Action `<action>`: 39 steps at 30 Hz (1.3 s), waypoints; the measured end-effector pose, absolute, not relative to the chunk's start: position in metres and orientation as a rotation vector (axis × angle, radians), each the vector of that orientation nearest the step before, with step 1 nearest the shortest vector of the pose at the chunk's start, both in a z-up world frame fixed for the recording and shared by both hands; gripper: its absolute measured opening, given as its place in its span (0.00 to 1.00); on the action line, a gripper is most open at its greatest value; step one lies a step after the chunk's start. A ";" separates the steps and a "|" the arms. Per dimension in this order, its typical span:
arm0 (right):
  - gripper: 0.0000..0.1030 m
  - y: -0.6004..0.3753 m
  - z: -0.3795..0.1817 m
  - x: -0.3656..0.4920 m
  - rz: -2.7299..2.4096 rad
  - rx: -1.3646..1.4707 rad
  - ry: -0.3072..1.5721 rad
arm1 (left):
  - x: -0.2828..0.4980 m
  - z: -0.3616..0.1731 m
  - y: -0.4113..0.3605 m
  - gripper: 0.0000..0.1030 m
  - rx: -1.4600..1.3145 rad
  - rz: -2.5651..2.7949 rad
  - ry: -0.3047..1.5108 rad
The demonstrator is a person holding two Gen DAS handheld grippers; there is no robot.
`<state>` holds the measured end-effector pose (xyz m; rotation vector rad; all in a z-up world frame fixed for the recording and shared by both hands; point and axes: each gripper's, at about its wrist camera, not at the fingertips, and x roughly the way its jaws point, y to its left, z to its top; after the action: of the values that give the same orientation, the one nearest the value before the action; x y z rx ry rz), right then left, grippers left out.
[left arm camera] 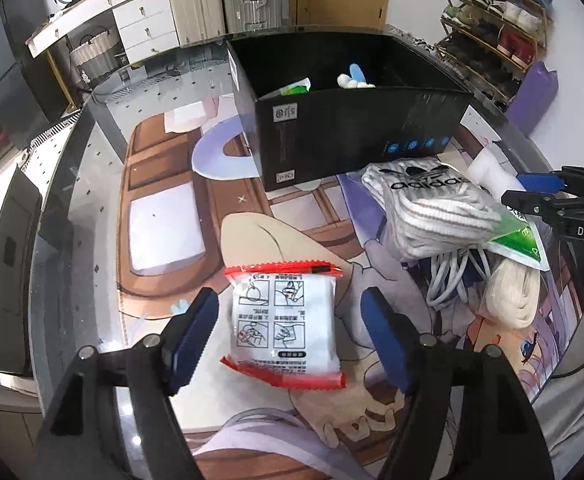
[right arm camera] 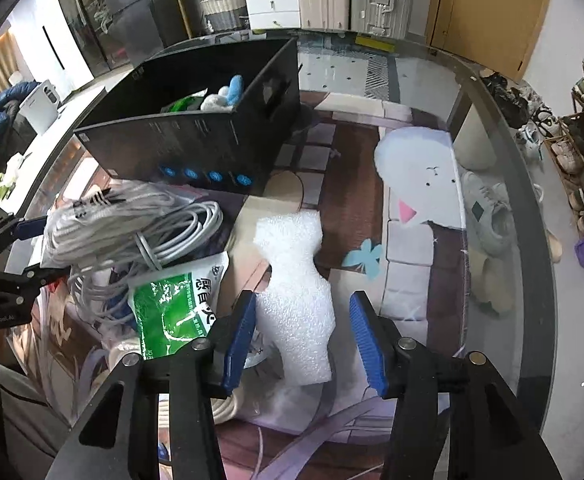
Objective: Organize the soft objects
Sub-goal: 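Grasp the red-white sachet with the left gripper while the right gripper grasps the white foam, then lower the red-white sachet and white foam into the black box and open both grippers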
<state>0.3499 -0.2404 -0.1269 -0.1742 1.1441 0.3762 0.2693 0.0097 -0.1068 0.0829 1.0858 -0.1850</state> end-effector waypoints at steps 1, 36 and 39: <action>0.48 -0.240 -0.128 0.350 0.378 -0.176 1.144 | 0.270 -0.108 0.010 0.69 0.085 -0.185 1.089; 0.37 -0.216 -0.074 0.328 0.476 -0.131 1.007 | 0.258 -0.056 0.016 0.42 0.042 -0.178 0.932; 0.37 -0.212 -0.068 0.324 0.490 -0.128 0.993 | 0.256 -0.050 0.011 0.42 0.053 -0.184 0.907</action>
<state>0.3236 -0.2116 -0.0684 -0.1282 0.9929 0.4905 0.2557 0.0110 -0.0495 0.0530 0.9070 -0.1839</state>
